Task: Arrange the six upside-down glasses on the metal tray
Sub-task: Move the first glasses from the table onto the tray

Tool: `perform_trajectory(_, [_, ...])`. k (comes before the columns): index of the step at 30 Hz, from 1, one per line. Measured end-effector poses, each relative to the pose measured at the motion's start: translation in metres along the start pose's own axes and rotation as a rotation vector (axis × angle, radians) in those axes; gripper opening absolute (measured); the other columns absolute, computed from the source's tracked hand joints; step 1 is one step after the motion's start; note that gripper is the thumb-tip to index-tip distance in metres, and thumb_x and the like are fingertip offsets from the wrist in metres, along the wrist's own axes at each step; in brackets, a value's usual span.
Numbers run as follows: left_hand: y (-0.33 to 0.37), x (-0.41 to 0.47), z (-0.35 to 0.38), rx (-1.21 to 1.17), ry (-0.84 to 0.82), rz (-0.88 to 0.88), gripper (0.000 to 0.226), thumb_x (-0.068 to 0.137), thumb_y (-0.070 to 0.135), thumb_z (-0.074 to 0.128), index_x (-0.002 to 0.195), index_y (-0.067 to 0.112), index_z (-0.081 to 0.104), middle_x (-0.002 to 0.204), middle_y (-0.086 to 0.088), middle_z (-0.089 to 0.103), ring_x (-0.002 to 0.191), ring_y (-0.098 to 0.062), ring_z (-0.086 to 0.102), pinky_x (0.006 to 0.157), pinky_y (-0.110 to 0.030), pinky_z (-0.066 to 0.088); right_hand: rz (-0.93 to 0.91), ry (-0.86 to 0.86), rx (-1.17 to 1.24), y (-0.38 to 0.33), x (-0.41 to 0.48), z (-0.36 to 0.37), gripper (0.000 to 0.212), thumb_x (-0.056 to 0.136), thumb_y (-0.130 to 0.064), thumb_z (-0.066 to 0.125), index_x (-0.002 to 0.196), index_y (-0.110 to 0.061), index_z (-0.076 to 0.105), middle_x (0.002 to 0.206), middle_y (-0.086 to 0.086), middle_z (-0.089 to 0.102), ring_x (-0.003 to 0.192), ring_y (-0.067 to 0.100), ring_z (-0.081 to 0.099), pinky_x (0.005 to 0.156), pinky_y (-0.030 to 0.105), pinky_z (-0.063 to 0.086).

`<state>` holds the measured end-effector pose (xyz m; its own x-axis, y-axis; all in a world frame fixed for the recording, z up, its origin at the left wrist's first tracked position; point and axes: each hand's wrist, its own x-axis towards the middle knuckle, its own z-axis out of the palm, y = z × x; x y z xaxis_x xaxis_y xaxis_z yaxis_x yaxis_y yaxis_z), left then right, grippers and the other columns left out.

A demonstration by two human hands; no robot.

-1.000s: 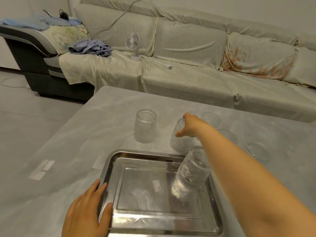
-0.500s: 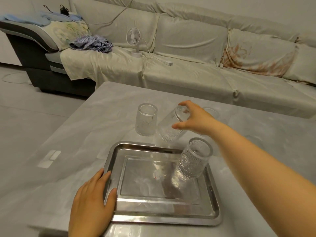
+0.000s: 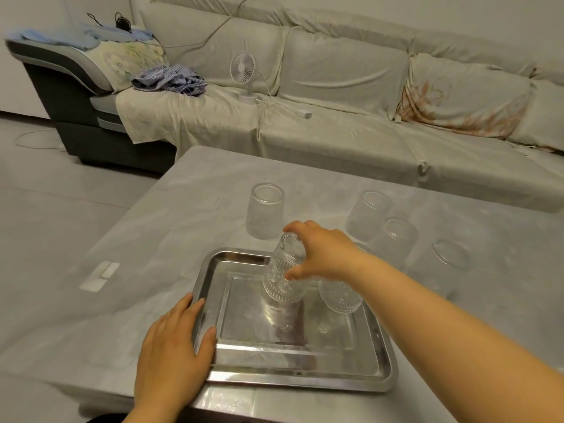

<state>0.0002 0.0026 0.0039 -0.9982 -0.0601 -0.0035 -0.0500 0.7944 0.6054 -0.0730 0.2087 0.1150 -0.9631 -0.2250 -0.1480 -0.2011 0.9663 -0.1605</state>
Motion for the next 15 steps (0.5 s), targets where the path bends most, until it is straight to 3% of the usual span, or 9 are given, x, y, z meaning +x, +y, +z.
perform_trajectory(10, [-0.002,0.001,0.002,-0.004,-0.015,0.011,0.054,0.082,0.038,0.052,0.131,0.024,0.035,0.146,-0.001,0.035,0.130,-0.024,0.036,0.110,-0.044,0.027,-0.001,-0.027,-0.025,-0.001,0.005,0.013,0.079,0.071,-0.038,0.068,0.135,-0.024,0.024,0.137,0.007,0.041,0.114,0.030,0.050,0.100,0.043,0.034])
perform_trajectory(15, [-0.002,0.003,-0.005,-0.123,-0.035,-0.019,0.055,0.082,0.034,0.054,0.132,0.024,0.034,0.143,-0.003,0.040,0.127,-0.025,0.040,0.107,-0.044,0.031,0.056,-0.137,0.272,0.004,0.010,-0.004,0.079,0.072,-0.040,0.068,0.135,-0.022,0.025,0.144,0.007,0.033,0.127,0.025,0.040,0.106,0.040,0.034])
